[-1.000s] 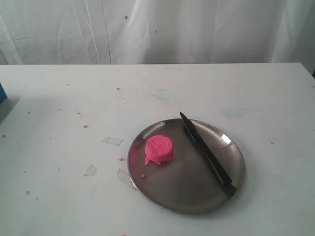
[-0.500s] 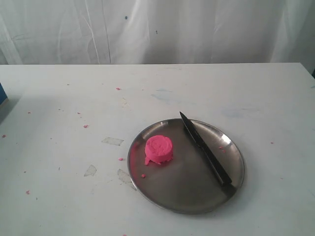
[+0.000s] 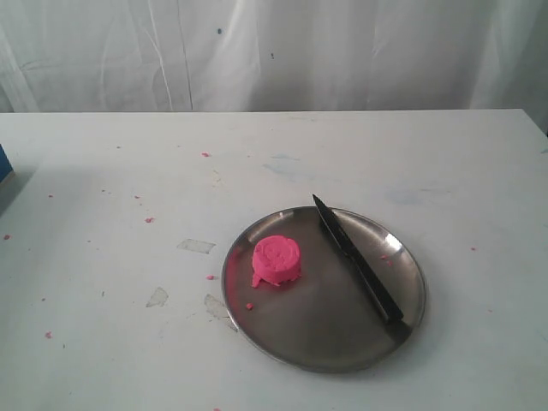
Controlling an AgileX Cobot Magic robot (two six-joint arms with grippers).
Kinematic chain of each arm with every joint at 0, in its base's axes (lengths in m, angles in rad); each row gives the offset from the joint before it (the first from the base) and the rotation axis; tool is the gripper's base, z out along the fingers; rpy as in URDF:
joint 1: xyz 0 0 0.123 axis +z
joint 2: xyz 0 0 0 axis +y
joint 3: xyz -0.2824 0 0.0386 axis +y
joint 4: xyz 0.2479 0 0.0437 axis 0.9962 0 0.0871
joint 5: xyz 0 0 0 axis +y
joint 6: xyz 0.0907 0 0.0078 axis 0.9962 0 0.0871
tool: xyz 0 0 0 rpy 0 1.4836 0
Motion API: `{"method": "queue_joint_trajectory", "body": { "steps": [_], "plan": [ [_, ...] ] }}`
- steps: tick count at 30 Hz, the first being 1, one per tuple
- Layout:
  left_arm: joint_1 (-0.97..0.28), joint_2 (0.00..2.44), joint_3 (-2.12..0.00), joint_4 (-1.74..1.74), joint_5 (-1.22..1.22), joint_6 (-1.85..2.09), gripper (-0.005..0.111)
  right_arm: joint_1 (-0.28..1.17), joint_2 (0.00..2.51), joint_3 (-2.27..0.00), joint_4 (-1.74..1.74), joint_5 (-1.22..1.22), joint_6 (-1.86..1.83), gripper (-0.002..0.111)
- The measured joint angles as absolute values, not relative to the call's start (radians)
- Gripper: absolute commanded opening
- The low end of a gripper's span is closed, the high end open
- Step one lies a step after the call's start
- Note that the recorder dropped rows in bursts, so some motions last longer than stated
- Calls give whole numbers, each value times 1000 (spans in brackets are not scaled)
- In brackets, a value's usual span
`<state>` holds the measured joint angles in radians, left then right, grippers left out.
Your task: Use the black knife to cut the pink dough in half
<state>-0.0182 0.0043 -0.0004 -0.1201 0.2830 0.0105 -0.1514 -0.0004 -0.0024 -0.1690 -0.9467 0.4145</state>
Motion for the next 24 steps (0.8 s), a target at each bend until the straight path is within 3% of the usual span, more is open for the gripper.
{"method": "queue_joint_trajectory", "body": {
  "steps": [5, 10, 15, 24],
  "plan": [
    [-18, 4, 0, -120, 283, 11, 0, -151, 0, -81, -485, -777, 198, 0],
    [-18, 4, 0, -120, 283, 11, 0, -151, 1, -146, -826, -431, 172, 0],
    [-18, 4, 0, -120, 283, 11, 0, -151, 73, -167, -749, -129, 425, 0],
    [-18, 4, 0, -120, 283, 11, 0, -139, 379, -243, -623, 84, 644, 0]
  ]
}}
